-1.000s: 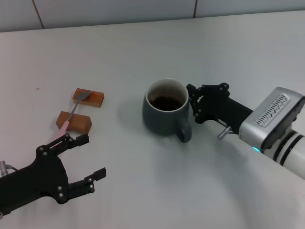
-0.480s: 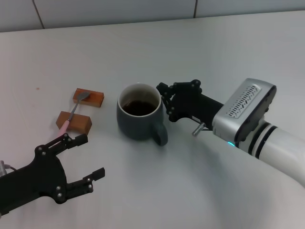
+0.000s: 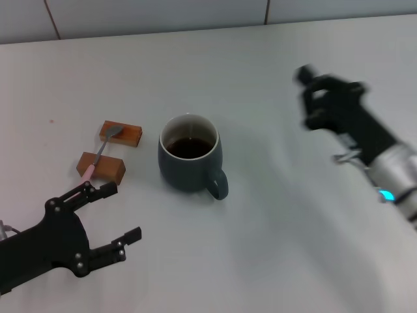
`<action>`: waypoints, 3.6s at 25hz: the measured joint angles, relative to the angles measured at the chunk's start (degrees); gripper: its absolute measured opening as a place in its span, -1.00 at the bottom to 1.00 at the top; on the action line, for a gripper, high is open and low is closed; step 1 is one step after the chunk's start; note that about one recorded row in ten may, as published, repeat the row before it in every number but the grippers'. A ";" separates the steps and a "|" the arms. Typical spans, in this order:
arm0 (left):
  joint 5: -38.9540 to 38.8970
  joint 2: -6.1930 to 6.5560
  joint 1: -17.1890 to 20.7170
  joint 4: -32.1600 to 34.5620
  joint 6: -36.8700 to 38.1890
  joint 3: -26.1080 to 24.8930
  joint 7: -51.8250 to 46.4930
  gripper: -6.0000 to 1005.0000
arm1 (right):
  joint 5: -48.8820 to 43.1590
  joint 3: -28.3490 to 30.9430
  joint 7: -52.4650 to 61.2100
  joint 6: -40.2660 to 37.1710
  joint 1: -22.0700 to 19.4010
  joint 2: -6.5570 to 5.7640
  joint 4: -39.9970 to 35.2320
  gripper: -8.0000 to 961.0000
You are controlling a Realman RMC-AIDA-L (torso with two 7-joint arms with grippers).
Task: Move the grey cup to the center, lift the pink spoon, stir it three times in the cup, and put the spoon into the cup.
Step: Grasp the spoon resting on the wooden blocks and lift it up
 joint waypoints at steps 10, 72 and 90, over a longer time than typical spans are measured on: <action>0.07 -0.39 0.17 -1.55 0.59 -2.11 0.43 0.65 | -7.37 -7.13 24.34 -31.45 -6.82 -0.37 -19.93 -0.93; -10.04 -0.52 3.07 -23.69 2.08 -27.21 -30.72 0.65 | -20.77 -19.11 22.09 -20.46 -7.15 -0.35 -26.50 0.37; -8.72 -0.26 5.02 -23.61 -10.49 -26.16 -60.07 0.65 | -20.94 -19.10 22.19 -17.59 -4.71 -0.40 -27.30 0.37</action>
